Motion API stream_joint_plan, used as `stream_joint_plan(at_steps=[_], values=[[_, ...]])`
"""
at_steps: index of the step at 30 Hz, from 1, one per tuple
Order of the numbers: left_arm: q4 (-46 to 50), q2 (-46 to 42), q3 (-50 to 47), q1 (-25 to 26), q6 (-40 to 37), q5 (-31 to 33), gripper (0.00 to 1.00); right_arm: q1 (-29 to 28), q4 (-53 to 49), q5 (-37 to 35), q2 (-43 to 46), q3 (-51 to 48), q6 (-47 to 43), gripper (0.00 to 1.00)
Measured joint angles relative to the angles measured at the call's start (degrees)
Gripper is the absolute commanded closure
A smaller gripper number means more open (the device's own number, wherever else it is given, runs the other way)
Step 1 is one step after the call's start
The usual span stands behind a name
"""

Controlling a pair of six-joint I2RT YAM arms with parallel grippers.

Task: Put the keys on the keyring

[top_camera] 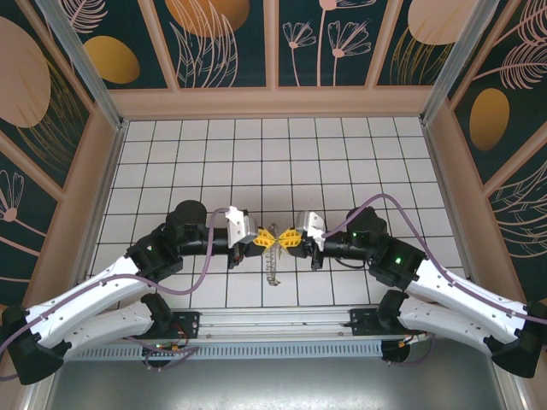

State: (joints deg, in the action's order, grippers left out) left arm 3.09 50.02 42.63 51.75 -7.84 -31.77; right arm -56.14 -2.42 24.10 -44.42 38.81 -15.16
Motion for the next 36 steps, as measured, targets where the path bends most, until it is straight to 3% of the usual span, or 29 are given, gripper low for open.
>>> stream_joint_plan(at_steps=[7,13,15,18,24,28,36], values=[[3.61,2.95,1.88,0.13,-0.68,5.27,0.87,0.00,-3.13,-3.37,-1.70,0.96,-1.11,1.00],[5.92,6.32,3.15,0.13,-0.96,8.26,0.86,-0.02,-7.91,-5.90,-5.75,4.11,-2.69,1.00],[6.34,6.88,3.15,0.13,-0.96,8.57,0.88,-0.13,-9.18,-6.43,-6.62,4.68,-3.08,1.00],[6.95,7.63,3.17,0.13,-1.01,8.63,1.00,-0.13,-10.97,-7.17,-7.32,5.38,-3.93,1.00],[7.23,8.07,3.45,0.13,-1.33,7.85,1.00,-0.17,-12.20,-7.76,-7.50,5.88,-4.48,1.00],[5.49,6.60,2.38,0.13,-0.22,6.62,1.00,-0.35,-11.58,-7.48,-6.86,5.86,-4.04,0.85],[-4.48,1.62,-2.03,0.13,3.65,3.04,1.00,-0.81,-7.98,-5.55,-3.19,5.18,-2.71,0.81]])
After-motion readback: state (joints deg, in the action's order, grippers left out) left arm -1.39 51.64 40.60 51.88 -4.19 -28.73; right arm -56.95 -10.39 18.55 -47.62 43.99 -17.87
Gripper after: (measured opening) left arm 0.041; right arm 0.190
